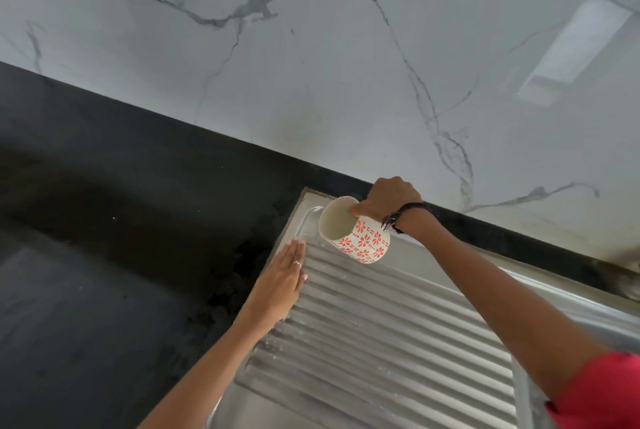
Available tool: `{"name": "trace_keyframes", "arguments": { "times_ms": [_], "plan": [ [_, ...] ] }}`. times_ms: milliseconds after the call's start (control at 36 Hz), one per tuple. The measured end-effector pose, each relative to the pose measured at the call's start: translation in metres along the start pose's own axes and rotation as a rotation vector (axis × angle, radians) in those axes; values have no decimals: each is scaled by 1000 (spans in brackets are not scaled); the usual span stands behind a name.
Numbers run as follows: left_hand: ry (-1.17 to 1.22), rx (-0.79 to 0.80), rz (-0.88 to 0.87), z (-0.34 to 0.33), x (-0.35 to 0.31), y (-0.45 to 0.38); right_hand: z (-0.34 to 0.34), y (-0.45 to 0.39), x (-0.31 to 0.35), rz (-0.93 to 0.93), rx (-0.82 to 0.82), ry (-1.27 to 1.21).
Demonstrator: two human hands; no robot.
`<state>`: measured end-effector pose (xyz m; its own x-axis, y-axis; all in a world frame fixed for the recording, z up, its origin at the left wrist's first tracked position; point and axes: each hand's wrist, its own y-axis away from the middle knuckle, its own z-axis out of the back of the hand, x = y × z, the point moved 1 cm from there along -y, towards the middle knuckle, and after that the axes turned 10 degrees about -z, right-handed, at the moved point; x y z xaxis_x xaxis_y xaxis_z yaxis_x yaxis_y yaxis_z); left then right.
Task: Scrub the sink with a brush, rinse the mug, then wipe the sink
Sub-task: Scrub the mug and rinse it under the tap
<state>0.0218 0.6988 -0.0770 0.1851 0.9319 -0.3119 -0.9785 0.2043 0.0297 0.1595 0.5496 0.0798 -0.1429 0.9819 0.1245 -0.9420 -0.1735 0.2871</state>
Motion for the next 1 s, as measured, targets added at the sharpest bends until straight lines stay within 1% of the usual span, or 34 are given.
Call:
{"name": "trace_keyframes", "arguments": {
  "times_ms": [56,139,194,278,306,361,472,528,583,694,778,833,889,944,1000],
  "plan": [
    [-84,27,25,0,4,3,0,9,9,50,-17,58],
    [-108,131,29,-1,4,11,-2,21,22,117,-32,134],
    [-152,121,-14,-3,2,22,-5,27,27,144,-30,147],
    [-122,122,26,-1,-3,38,-11,34,30,173,-12,126],
    [-93,106,39,0,-6,44,-13,36,30,181,-2,119],
    [43,94,22,4,-15,57,-16,39,29,195,11,114],
    [469,49,82,7,-30,93,-20,43,24,187,29,93],
    [517,56,74,8,-34,114,-21,47,22,182,50,81],
    [474,19,54,6,-33,132,-21,52,22,188,60,83],
    [267,-20,39,1,-22,151,-19,68,28,253,31,114],
    [211,32,83,0,-17,150,-22,81,35,307,-8,178],
    [92,43,74,-2,-15,147,-26,89,40,329,-30,199],
    [-30,118,64,-6,-14,146,-31,96,44,347,-49,214],
    [-152,134,36,-13,-14,147,-37,104,48,376,-72,261],
    [-106,173,13,-12,-22,151,-42,112,51,411,-80,293]
  ]
}}
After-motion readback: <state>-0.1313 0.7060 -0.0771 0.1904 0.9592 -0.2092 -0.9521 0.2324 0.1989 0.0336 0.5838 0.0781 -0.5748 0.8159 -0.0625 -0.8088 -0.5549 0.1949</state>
